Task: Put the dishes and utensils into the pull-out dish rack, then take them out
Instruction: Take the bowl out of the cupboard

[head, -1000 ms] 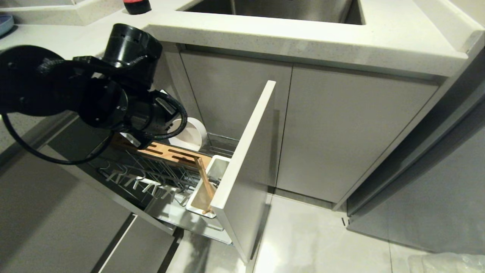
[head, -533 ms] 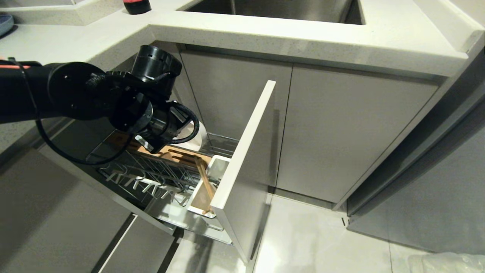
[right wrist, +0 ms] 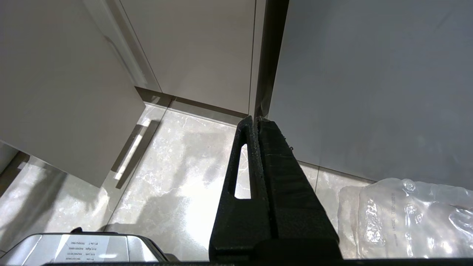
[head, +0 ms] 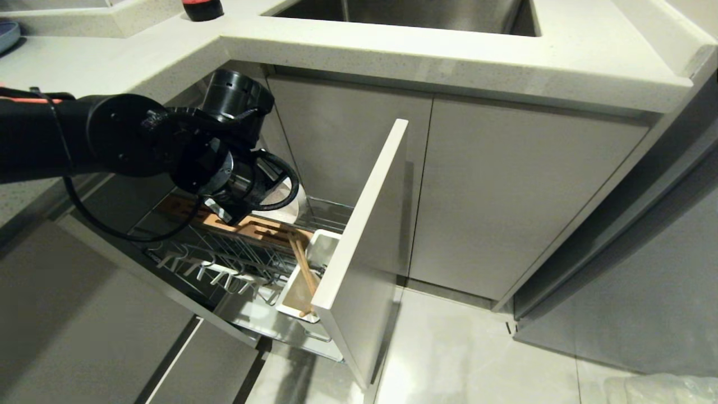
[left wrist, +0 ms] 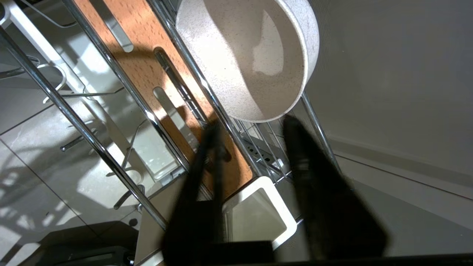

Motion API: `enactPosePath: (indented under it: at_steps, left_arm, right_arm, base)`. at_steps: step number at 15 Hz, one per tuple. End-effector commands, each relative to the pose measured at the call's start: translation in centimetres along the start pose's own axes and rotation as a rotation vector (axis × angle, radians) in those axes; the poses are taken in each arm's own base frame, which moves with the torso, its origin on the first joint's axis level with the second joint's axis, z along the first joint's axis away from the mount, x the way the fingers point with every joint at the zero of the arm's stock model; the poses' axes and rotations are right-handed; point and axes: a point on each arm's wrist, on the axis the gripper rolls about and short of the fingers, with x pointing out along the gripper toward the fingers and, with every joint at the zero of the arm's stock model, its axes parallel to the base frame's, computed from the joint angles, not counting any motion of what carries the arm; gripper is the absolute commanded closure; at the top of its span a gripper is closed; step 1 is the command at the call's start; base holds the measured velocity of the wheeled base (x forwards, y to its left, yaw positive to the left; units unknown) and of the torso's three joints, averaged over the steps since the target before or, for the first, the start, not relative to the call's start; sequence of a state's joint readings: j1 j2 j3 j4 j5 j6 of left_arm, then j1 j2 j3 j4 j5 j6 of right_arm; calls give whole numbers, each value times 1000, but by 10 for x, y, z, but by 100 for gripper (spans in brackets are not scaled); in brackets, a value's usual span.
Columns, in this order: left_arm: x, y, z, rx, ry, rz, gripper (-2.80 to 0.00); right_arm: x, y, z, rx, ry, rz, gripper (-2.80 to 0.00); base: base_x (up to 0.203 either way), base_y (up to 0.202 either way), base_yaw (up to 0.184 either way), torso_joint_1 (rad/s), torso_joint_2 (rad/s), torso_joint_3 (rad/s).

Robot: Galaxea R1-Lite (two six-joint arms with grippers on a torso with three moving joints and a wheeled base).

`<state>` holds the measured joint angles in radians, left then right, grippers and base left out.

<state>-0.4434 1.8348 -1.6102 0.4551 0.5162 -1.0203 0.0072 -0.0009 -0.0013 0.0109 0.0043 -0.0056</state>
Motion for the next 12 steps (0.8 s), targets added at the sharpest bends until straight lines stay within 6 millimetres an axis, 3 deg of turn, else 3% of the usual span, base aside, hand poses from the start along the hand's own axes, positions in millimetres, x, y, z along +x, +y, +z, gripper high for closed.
enactPosePath:
  at_steps: [1,8,12]
  left_arm:
    - [0,1,1,-7,-4,3,-280]
    - [32,-14,13,-28,-1,-25,-280]
    - [48,-10,16,-39,28,-29,-280]
  right_arm:
    - [0,0,0,-1,-1,1,0]
    - [0,0,0,-1,-1,1,0]
    - [0,0,0,-1,-1,1,0]
  base:
    - [0,0,0,0,0,0]
    - [0,0,0,0,0,0]
    - [0,0,0,0,0,0]
